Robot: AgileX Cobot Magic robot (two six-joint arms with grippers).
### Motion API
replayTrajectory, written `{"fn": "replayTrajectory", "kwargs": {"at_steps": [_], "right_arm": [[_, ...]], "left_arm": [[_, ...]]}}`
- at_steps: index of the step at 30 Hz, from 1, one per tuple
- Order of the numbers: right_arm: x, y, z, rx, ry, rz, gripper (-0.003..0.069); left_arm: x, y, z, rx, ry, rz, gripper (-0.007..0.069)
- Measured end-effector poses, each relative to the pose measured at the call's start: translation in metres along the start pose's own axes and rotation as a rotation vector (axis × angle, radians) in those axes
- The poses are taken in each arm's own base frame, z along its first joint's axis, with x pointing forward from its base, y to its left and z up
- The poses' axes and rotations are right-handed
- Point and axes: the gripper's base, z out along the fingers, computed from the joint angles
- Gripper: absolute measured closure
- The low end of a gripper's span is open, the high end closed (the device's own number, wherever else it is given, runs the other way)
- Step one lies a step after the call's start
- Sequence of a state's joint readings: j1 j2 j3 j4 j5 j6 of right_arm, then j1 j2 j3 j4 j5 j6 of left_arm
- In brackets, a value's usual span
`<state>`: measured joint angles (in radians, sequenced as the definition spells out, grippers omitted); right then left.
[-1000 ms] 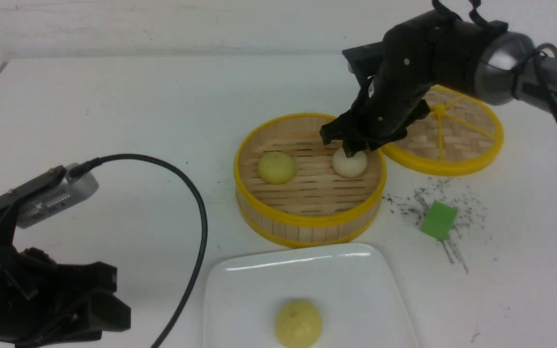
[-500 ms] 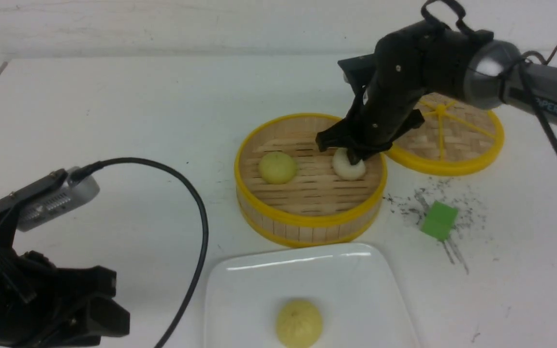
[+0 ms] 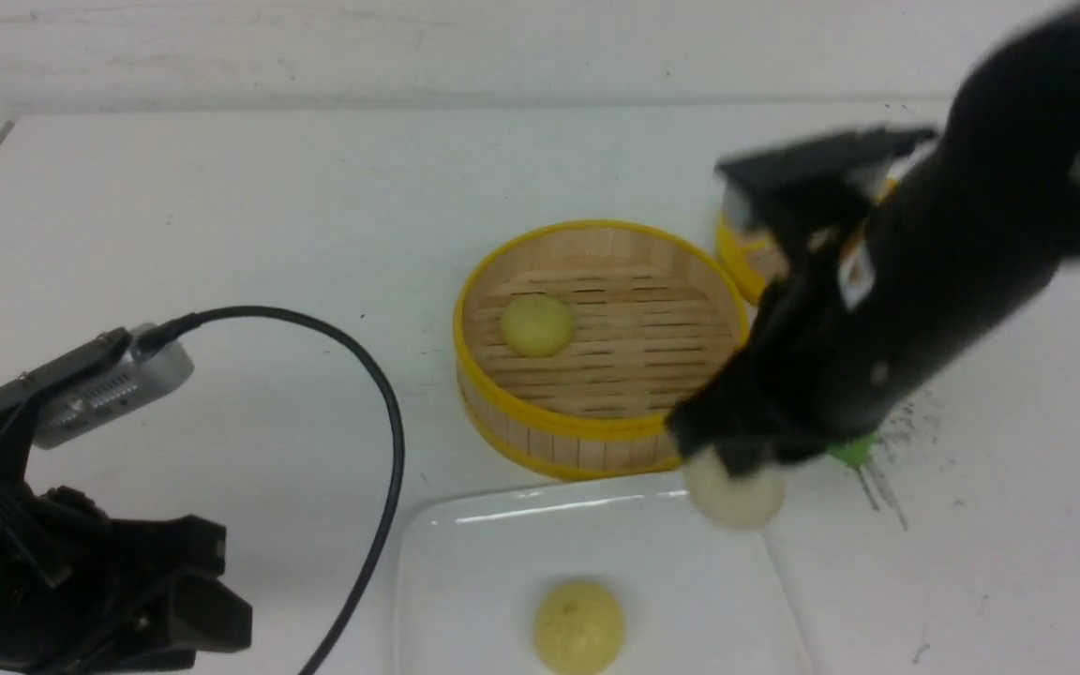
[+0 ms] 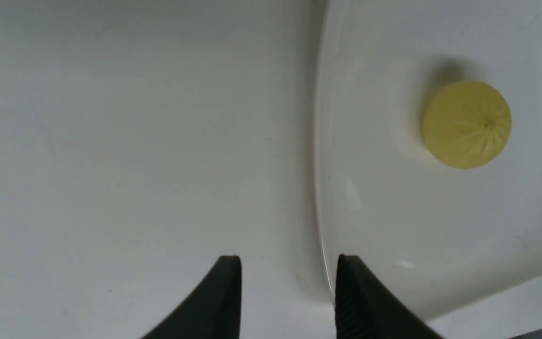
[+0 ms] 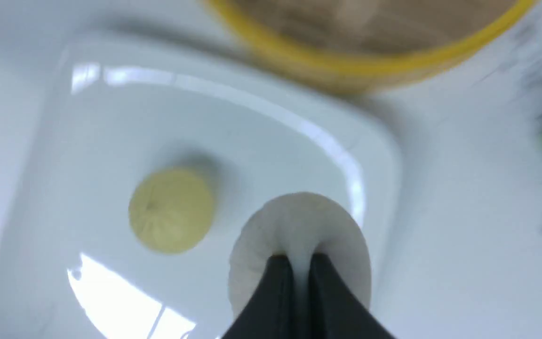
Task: Put the steamed buns into the plate on the white tablecloth.
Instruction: 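Move the steamed bun from the bamboo steamer onto the white plate with the right gripper, then reach into the bamboo steamer and grasp a bun with the left gripper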
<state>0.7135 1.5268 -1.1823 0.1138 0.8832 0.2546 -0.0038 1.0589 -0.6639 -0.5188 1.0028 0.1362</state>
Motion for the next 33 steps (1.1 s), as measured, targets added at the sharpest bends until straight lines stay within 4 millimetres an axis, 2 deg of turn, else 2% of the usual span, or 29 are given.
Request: {"fn": "replayTrajectory", "kwargs": {"at_steps": [3, 6, 8, 9, 10, 12, 14, 15, 17, 19, 21, 23, 24, 25, 26, 27, 28, 30, 31, 32, 33], "right_arm": [[0.030, 0.001, 0.041, -0.008, -0.007, -0.007, 0.0619], [0.042, -0.003, 0.063, -0.007, -0.024, -0.004, 0.0565], [0.045, -0.005, 0.071, -0.002, -0.018, 0.003, 0.0512], [0.047, -0.007, 0.076, 0.004, -0.007, 0.012, 0.0426], [0.047, -0.007, 0.076, 0.004, -0.007, 0.012, 0.0416], [0.044, -0.005, 0.071, 0.009, 0.008, 0.008, 0.0291], [0.039, -0.003, 0.057, 0.020, 0.015, -0.015, 0.0218], [0.038, -0.002, 0.053, 0.021, 0.015, -0.019, 0.0213], [0.030, 0.000, 0.021, 0.045, -0.013, -0.068, 0.0186], [0.027, -0.001, -0.006, 0.078, -0.049, -0.109, 0.0210], [0.031, -0.006, -0.047, 0.126, -0.103, -0.146, 0.0293], [0.041, -0.014, -0.074, 0.172, -0.144, -0.152, 0.0394], [0.043, -0.015, -0.077, 0.179, -0.140, -0.147, 0.0420], [0.055, -0.022, -0.098, 0.208, -0.181, -0.132, 0.0526], [0.064, -0.027, -0.108, 0.222, -0.200, -0.120, 0.0579], [0.074, -0.033, -0.117, 0.239, -0.217, -0.097, 0.0638], [0.088, -0.040, -0.125, 0.253, -0.232, -0.076, 0.0663], [0.099, -0.045, -0.129, 0.256, -0.242, -0.057, 0.0672], [0.119, -0.053, -0.132, 0.255, -0.251, -0.028, 0.0675], [0.120, -0.053, -0.130, 0.257, -0.245, -0.026, 0.0675], [0.137, -0.061, -0.131, 0.255, -0.258, -0.014, 0.0675]], "left_arm": [[-0.002, 0.000, 0.000, -0.005, -0.021, 0.001, 0.0318], [-0.004, 0.001, 0.000, -0.008, -0.042, 0.002, 0.0318], [-0.004, 0.001, 0.000, -0.010, -0.049, 0.002, 0.0318], [-0.005, 0.001, 0.000, -0.012, -0.058, 0.003, 0.0319], [-0.006, 0.001, 0.000, -0.013, -0.061, 0.003, 0.0319], [-0.006, 0.001, 0.000, -0.007, -0.069, -0.001, 0.0319], [-0.008, -0.001, -0.002, 0.005, -0.076, -0.006, 0.0319], [-0.008, -0.001, -0.002, 0.007, -0.077, -0.007, 0.0319], [-0.013, -0.005, -0.005, 0.031, -0.113, -0.017, 0.0319], [-0.018, -0.010, -0.010, 0.050, -0.141, -0.019, 0.0319], [-0.027, -0.014, -0.015, 0.065, -0.155, -0.015, 0.0322], [-0.035, -0.018, -0.019, 0.071, -0.153, -0.007, 0.0342], [-0.036, -0.018, -0.019, 0.071, -0.154, -0.007, 0.0342], [-0.045, -0.021, -0.021, 0.075, -0.146, 0.000, 0.0386], [-0.049, -0.023, -0.022, 0.076, -0.138, 0.002, 0.0412], [-0.056, -0.024, -0.022, 0.078, -0.121, 0.005, 0.0459], [-0.062, -0.025, -0.021, 0.079, -0.105, 0.006, 0.0502], [-0.067, -0.027, -0.019, 0.080, -0.085, 0.015, 0.0554], [-0.076, -0.032, -0.015, 0.074, -0.059, 0.039, 0.0600], [-0.079, -0.034, -0.013, 0.071, -0.053, 0.047, 0.0604], [-0.087, -0.044, -0.004, 0.059, -0.015, 0.077, 0.0622]]}}
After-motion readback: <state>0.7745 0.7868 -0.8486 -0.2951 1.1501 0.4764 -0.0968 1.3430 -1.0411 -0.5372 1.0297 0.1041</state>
